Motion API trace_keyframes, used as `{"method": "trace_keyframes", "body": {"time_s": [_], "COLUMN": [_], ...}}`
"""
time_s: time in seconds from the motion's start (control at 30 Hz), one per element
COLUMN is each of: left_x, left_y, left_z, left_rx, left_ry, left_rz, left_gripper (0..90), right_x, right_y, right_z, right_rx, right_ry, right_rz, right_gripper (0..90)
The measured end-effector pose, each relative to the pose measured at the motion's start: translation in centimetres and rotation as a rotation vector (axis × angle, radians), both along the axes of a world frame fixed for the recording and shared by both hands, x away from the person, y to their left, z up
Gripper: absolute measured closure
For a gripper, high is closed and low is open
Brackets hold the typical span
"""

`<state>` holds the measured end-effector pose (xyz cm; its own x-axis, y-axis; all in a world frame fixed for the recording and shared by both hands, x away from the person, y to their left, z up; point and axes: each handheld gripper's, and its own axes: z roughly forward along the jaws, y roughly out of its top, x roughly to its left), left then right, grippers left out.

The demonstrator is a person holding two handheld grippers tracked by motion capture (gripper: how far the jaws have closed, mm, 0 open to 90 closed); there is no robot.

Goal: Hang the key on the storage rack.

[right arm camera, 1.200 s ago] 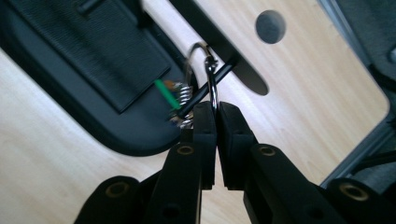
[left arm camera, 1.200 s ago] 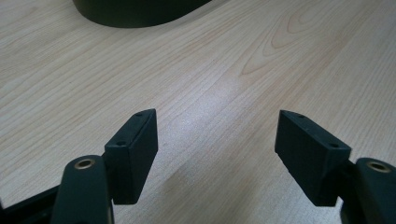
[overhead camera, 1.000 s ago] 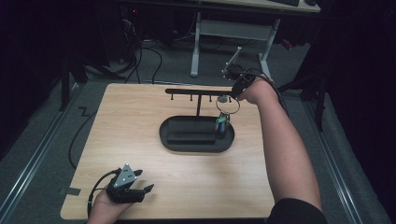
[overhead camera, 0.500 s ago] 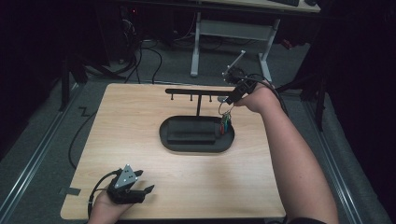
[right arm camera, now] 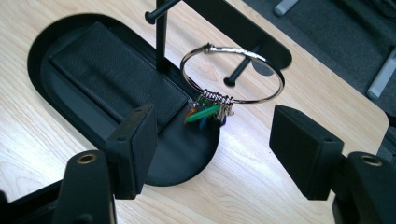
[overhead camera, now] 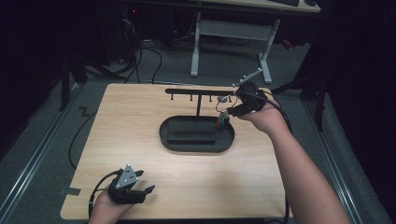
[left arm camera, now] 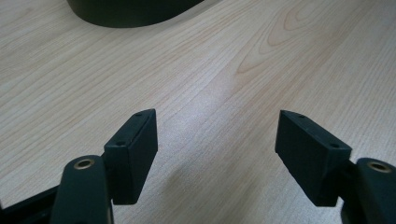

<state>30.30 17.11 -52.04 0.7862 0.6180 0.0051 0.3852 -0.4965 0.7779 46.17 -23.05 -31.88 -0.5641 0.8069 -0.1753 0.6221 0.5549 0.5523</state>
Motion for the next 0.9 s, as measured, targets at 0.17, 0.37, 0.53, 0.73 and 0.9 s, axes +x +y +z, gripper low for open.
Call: {"method": "trace_keyframes", "body": {"time_s": [0.17,0.37,0.53,0.73,0.9], "left_x": [0.0,-0.1,-0.1,-0.2,-0.4], "left_y": [0.0,-0.1,-0.3,-0.6,-0.8], "left_z": [0.0,0.0,-0.1,-0.1,0.0], "left_rx": [0.001,0.005,0.003,0.011,0.009], "left_ry": [0.000,0.004,-0.002,-0.004,-0.018], "left_rz": [0.000,-0.004,-0.008,-0.017,-0.028], "left_gripper": [30.2,30.2,30.2,30.2,30.2], "right_x": [-2.0,-4.7,-7.1,-9.9,-13.1], "right_y": [-0.9,-1.6,-2.5,-3.6,-4.7], "right_z": [-1.2,-4.1,-7.3,-11.3,-15.6], "right_rx": [0.063,0.068,0.088,0.165,0.240], "right_ry": [-0.037,-0.105,-0.126,-0.149,-0.198], "right_rz": [-0.014,-0.026,-0.020,-0.023,-0.052], "right_gripper": [31.0,29.2,28.6,28.5,28.4]}}
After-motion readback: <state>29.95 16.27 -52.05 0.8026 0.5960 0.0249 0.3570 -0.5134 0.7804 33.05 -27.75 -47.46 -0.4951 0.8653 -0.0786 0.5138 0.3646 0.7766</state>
